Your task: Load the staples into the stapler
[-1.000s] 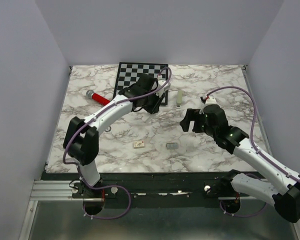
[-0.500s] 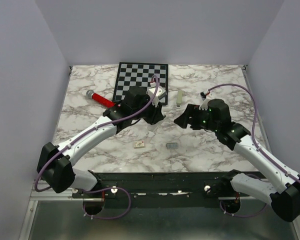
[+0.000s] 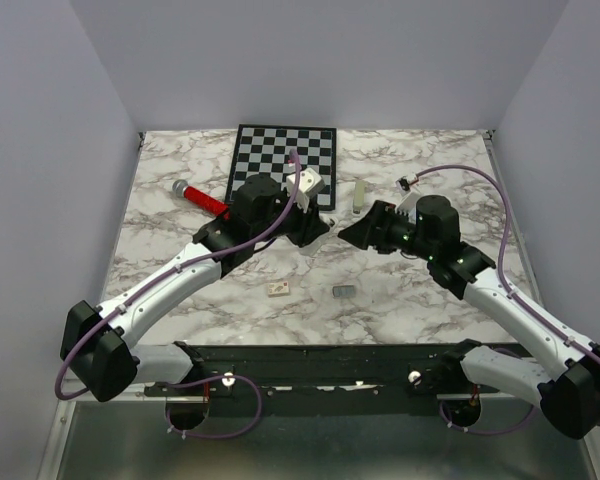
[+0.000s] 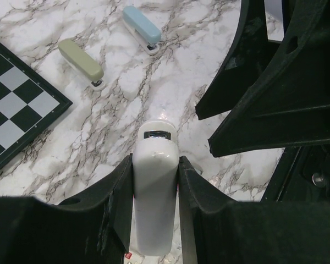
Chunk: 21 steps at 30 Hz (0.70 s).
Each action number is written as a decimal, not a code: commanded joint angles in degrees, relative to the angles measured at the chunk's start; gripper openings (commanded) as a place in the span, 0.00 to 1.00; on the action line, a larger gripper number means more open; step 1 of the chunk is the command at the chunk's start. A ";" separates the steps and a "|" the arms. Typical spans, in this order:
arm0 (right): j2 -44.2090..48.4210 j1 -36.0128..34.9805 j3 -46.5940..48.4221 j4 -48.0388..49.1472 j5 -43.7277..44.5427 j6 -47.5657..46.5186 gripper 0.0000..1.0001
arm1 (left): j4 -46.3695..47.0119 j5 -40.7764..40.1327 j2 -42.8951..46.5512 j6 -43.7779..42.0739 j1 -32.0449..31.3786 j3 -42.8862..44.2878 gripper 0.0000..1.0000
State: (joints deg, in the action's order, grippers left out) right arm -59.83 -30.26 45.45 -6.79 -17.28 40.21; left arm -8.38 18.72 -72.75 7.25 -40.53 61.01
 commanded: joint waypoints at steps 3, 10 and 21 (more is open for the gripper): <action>-0.28 0.03 -0.19 3.71 -1.27 2.51 0.74 | 5.22 2.11 1.30 1.72 -0.33 -0.19 0.00; -1.16 0.03 -1.06 6.25 0.23 4.97 0.64 | 5.66 3.60 2.17 2.16 -0.77 -0.63 0.00; -1.51 -0.06 -2.47 10.48 -1.53 8.66 0.59 | 5.83 4.48 3.49 2.07 -1.30 -1.07 0.00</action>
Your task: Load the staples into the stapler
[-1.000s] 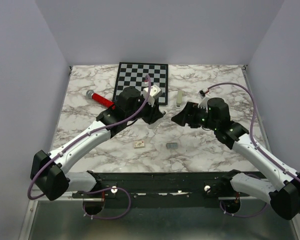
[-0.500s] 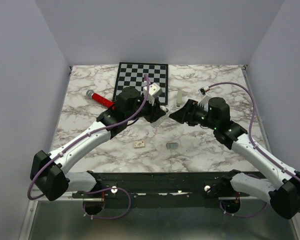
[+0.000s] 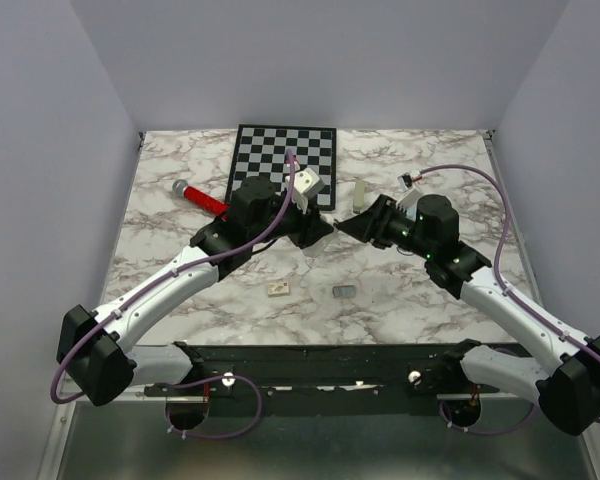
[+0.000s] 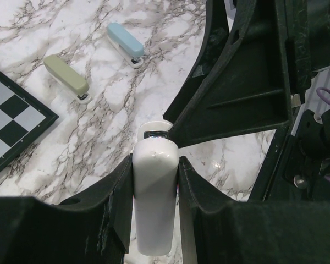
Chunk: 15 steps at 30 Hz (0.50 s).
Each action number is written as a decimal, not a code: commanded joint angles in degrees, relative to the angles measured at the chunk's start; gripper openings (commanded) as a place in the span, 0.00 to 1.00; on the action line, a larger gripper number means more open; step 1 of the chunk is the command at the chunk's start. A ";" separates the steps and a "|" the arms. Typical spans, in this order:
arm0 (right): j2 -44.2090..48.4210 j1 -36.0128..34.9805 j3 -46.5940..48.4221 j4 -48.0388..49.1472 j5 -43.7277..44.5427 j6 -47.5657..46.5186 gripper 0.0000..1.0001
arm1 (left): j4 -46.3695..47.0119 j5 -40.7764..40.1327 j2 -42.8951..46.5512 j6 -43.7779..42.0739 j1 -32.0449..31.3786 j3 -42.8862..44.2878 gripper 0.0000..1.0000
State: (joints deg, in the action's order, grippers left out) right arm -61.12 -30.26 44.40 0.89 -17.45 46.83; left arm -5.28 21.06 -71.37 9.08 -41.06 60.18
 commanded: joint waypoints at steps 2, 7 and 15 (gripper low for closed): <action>-0.31 0.03 -1.69 3.60 -1.88 2.56 0.58 | 2.73 2.32 2.20 0.15 -0.95 -0.24 0.00; -0.66 0.03 -2.13 4.21 -2.23 3.62 0.56 | 2.38 3.28 1.94 -0.90 -1.65 0.72 0.00; -2.15 0.03 -1.86 4.21 -3.37 4.76 0.49 | 2.02 2.50 1.15 -2.23 -3.24 2.04 0.00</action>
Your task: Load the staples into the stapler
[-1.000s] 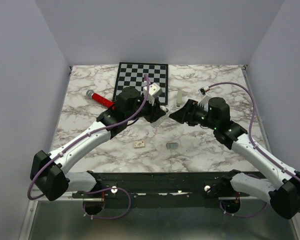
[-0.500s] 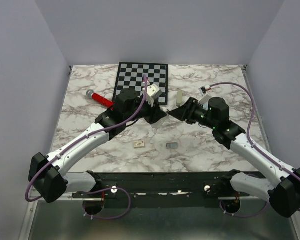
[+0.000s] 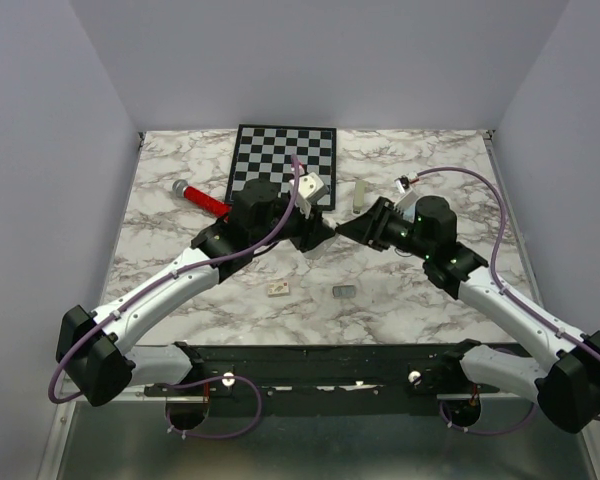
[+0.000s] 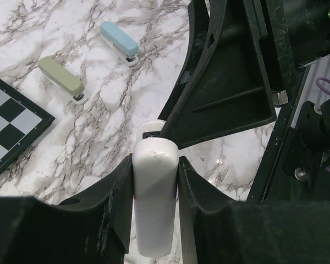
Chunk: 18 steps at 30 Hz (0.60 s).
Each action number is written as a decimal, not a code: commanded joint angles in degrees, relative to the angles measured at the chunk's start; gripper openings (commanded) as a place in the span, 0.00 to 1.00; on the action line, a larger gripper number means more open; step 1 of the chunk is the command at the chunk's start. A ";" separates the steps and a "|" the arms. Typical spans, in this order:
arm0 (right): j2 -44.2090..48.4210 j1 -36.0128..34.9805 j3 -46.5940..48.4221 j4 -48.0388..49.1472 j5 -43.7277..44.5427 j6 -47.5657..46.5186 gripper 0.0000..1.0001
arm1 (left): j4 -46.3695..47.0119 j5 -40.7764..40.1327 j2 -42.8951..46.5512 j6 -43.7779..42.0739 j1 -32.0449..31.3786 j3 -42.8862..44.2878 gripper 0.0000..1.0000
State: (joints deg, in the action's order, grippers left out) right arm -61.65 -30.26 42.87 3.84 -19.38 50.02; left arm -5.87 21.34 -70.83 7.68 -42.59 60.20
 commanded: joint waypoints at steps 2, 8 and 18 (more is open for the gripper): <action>-1.72 0.03 -0.60 1.52 -1.72 2.01 0.49 | 3.31 1.86 0.86 -0.65 -1.88 2.02 0.00; 0.21 0.03 -2.70 1.17 3.29 3.86 0.39 | 3.50 1.95 1.66 0.14 -2.15 2.02 0.00; 0.04 -0.06 -3.15 3.99 1.53 4.12 0.37 | 5.08 2.65 1.92 1.90 -3.46 1.05 0.00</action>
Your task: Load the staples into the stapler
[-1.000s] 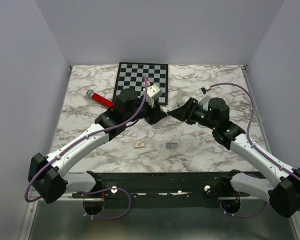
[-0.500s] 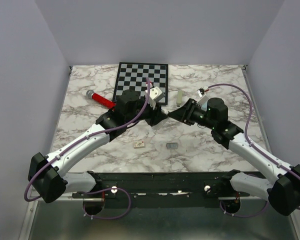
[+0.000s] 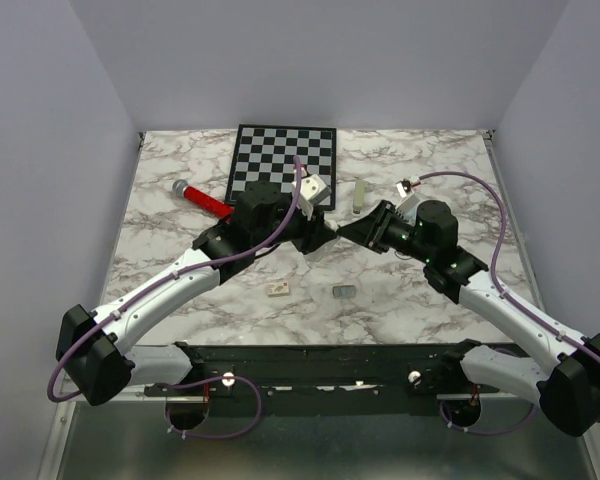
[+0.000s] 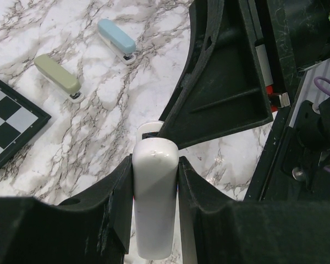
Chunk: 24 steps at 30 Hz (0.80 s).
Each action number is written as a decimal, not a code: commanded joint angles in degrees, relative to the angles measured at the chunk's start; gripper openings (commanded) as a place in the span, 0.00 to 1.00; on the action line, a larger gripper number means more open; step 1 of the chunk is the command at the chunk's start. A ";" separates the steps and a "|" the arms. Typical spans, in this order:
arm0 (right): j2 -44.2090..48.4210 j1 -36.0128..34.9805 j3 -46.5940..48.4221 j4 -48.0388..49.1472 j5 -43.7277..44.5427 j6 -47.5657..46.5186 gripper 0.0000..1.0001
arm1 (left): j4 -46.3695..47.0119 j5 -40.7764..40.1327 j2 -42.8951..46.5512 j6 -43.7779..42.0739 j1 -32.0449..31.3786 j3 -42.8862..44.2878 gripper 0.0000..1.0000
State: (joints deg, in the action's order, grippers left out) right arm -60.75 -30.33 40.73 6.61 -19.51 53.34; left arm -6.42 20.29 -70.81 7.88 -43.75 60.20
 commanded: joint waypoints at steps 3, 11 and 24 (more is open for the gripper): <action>-1.56 0.00 -0.83 1.21 2.10 0.45 0.33 | 5.80 3.79 1.72 1.44 -2.75 0.79 0.00; -1.13 0.00 0.58 -2.74 5.53 -2.27 0.01 | 4.75 0.46 4.79 -2.69 -3.01 -1.14 0.00; 8.62 2.11 -5.65 4.71 8.79 9.83 0.01 | 22.84 -19.84 20.70 10.98 -2.31 -20.55 0.00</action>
State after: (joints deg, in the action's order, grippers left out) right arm -55.92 -30.37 38.92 4.91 -15.31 57.14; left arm 8.78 10.28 -55.00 10.72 -46.28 45.34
